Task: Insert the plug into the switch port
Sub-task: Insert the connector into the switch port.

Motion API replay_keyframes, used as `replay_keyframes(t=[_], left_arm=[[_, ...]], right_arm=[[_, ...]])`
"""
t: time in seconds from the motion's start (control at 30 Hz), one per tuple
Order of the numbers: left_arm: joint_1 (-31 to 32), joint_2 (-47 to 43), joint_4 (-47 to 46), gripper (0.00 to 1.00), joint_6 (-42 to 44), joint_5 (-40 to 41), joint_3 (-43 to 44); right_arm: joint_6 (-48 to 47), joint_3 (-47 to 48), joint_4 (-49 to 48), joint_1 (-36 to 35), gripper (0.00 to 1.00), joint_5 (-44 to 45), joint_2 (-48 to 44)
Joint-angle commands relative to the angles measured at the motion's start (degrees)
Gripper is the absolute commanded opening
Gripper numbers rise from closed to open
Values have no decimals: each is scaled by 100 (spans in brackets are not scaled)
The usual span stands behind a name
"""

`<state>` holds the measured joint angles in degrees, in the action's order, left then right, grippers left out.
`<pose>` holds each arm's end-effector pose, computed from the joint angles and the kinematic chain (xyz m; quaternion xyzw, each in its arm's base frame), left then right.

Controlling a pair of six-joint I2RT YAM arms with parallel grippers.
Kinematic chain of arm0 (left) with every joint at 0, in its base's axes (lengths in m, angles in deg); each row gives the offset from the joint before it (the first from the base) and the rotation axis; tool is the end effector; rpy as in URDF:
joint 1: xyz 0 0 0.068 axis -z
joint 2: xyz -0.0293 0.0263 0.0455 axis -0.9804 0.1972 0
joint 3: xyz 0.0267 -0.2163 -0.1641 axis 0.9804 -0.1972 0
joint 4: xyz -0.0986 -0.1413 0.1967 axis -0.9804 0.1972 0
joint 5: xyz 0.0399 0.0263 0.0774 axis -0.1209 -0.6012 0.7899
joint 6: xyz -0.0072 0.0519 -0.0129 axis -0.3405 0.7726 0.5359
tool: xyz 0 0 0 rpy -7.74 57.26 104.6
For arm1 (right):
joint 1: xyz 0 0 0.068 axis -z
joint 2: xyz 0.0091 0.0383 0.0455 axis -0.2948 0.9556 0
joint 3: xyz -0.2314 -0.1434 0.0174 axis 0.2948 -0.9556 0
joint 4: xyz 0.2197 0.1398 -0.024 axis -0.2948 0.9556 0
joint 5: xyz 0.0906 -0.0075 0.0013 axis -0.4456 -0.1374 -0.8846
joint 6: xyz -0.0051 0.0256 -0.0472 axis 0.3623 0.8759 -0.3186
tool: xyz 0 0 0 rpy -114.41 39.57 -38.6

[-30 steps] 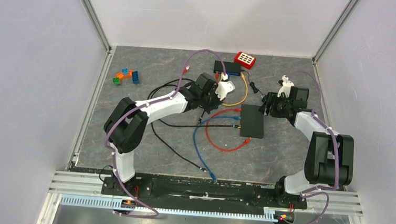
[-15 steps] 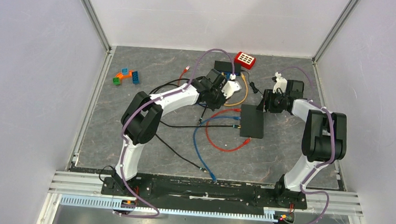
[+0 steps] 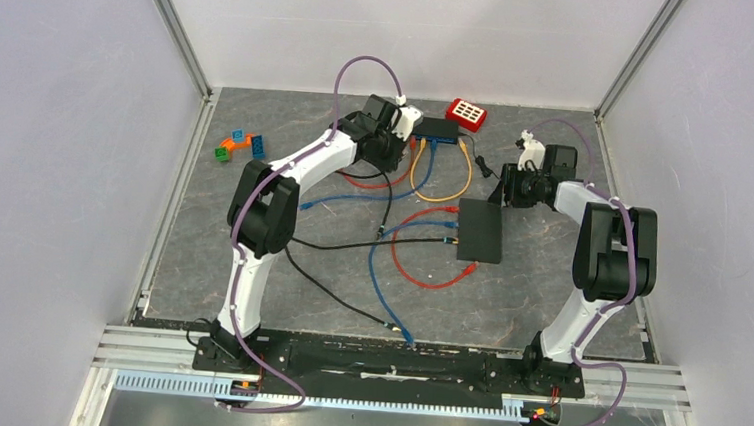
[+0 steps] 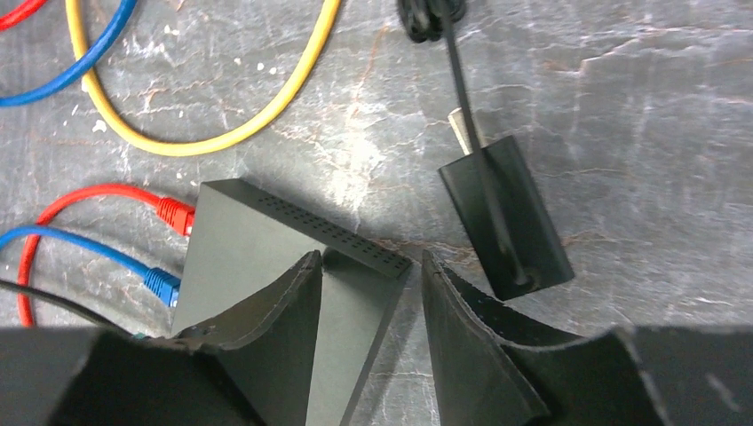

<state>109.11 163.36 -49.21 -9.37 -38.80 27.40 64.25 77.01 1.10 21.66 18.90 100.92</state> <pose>0.4219 -0.2554 0.2161 0.3230 0.8759 -0.1506 0.3252 0.3708 -0.0125 0.1610 -0.0776 0.9196 0.2040 0.3266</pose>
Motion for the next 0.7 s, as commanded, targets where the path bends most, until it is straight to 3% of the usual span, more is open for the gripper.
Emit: replay_keyframes(t=[0.0, 0.17, 0.43, 0.57, 0.67], left_arm=[[164, -156, -505, 2, -913, -219, 59], [160, -306, -1099, 2, -1582, 67, -402], [73, -799, -879, 2, -1738, 214, -746], [147, -1098, -716, 2, -1489, -377, -1021], [472, -1400, -786, 2, -959, -188, -1501]], right_arm=[[389, 433, -120, -28, 47, 535, -394], [525, 731, -603, -264, 57, 851, -389], [921, 1742, -1160, -918, 49, 1209, 486], [920, 2517, -30, -1225, 49, 1551, 808], [961, 2284, 710, -1260, 53, 1587, 552]])
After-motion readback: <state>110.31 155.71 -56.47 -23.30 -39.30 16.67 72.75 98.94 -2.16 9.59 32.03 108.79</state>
